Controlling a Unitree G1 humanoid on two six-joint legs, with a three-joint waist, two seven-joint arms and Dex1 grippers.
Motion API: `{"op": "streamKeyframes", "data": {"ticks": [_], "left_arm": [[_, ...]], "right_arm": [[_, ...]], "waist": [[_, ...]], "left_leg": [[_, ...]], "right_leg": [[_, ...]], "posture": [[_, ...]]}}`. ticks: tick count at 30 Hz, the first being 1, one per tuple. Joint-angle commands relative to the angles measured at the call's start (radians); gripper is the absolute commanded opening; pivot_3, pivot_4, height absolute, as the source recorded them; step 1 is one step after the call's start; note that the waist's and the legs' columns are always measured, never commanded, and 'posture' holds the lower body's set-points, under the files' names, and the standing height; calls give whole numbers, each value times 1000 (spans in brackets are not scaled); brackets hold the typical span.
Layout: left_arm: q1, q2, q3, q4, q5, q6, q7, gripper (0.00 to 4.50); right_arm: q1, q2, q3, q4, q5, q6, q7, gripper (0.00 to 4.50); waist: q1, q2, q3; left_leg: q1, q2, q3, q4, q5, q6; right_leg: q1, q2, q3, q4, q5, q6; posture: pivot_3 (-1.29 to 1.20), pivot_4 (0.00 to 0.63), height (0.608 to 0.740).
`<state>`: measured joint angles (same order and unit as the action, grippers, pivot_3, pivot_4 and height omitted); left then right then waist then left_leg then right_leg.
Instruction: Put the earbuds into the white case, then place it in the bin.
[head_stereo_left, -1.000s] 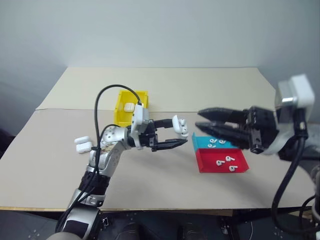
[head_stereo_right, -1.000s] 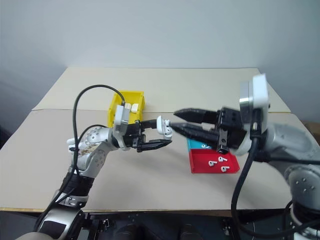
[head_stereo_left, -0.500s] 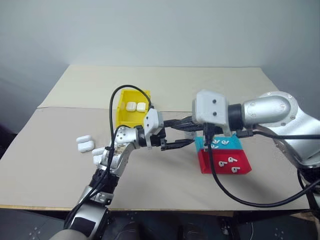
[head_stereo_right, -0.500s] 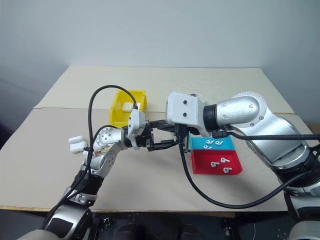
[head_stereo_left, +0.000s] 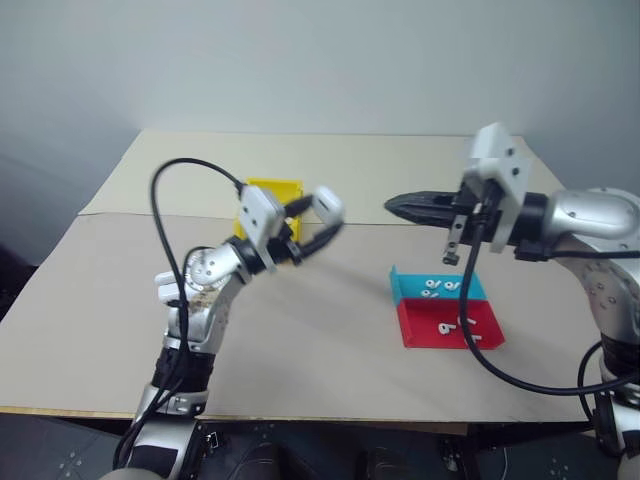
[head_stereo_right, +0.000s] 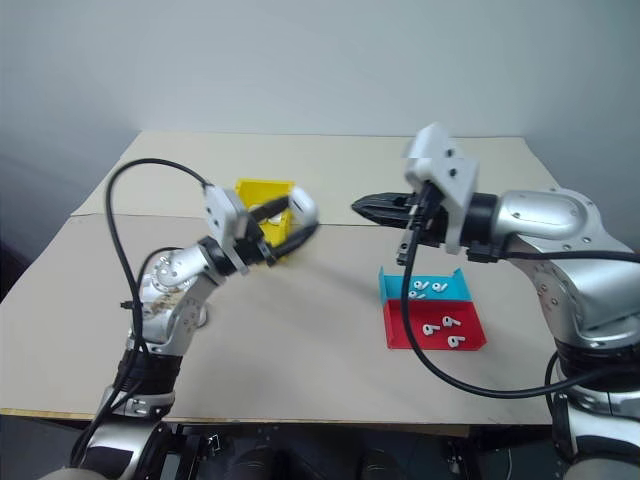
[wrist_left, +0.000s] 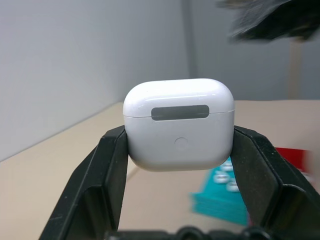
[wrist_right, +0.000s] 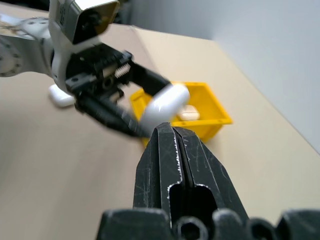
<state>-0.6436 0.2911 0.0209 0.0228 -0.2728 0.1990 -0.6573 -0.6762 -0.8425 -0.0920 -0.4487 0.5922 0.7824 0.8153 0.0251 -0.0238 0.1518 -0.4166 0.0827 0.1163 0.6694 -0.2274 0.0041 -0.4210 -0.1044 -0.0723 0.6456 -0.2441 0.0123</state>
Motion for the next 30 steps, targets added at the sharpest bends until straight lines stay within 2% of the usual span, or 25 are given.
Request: {"op": "streamKeyframes", "data": {"ticks": [1,4,9,11,14,16,20,24,28,30], "left_arm": [[-130,-5,24,154,142,58,257,2784],[-228,-15,37,333,186,83,363,2784],[-337,-48,37,593,203,24,404,2784],[-368,-62,36,671,215,9,436,3490],[-397,-68,26,744,248,32,504,4313],[-391,-63,24,738,255,25,510,4453],[-316,-41,37,569,231,-42,464,4453],[-182,27,82,248,86,46,281,4453],[24,205,99,-96,-68,182,39,4453],[141,308,138,-236,-158,241,-72,4453]], "right_arm": [[94,-1,-32,-81,-11,34,-71,22],[119,14,-26,-113,-8,62,-123,22],[126,20,-43,-155,37,121,-163,22],[127,18,-61,-167,62,140,-172,0],[130,16,-82,-180,91,152,-182,0],[133,14,-90,-184,100,153,-187,0],[145,14,-101,-187,113,150,-202,0],[188,41,-130,-203,109,99,-215,0],[326,60,-156,-221,46,-8,-206,0],[418,65,-150,-215,-36,-131,-184,0]], "waist": [[7,0,0],[9,0,0],[5,-1,0],[4,-1,0],[1,-1,1],[-1,-1,1],[-9,-1,1],[-17,-1,1],[-23,-1,0],[-22,-1,0]], "left_leg": [[0,-1,0,0,0,0],[0,-1,0,0,0,0],[-1,-1,0,-1,0,0],[-1,-1,0,-1,0,0],[-2,-1,0,-1,0,0],[-2,-1,0,-1,0,0],[-2,-1,0,-1,0,0],[-2,-1,0,-1,1,-2],[-1,0,0,-2,1,-2],[1,0,1,-2,1,-2]], "right_leg": [[1,0,0,0,0,0],[0,-1,0,0,0,1],[-1,0,0,-1,0,1],[-1,0,0,-1,0,1],[-1,0,-1,-1,0,1],[-1,0,-1,-1,0,1],[-1,-1,-1,-1,0,1],[-2,-1,-1,0,0,1],[-2,0,0,0,0,1],[-1,0,1,0,0,1]], "posture": [[0,150,740],[0,150,740],[0,150,740],[0,150,740],[0,150,740],[0,150,740],[0,150,740],[0,150,740],[0,150,740],[0,150,740]]}}
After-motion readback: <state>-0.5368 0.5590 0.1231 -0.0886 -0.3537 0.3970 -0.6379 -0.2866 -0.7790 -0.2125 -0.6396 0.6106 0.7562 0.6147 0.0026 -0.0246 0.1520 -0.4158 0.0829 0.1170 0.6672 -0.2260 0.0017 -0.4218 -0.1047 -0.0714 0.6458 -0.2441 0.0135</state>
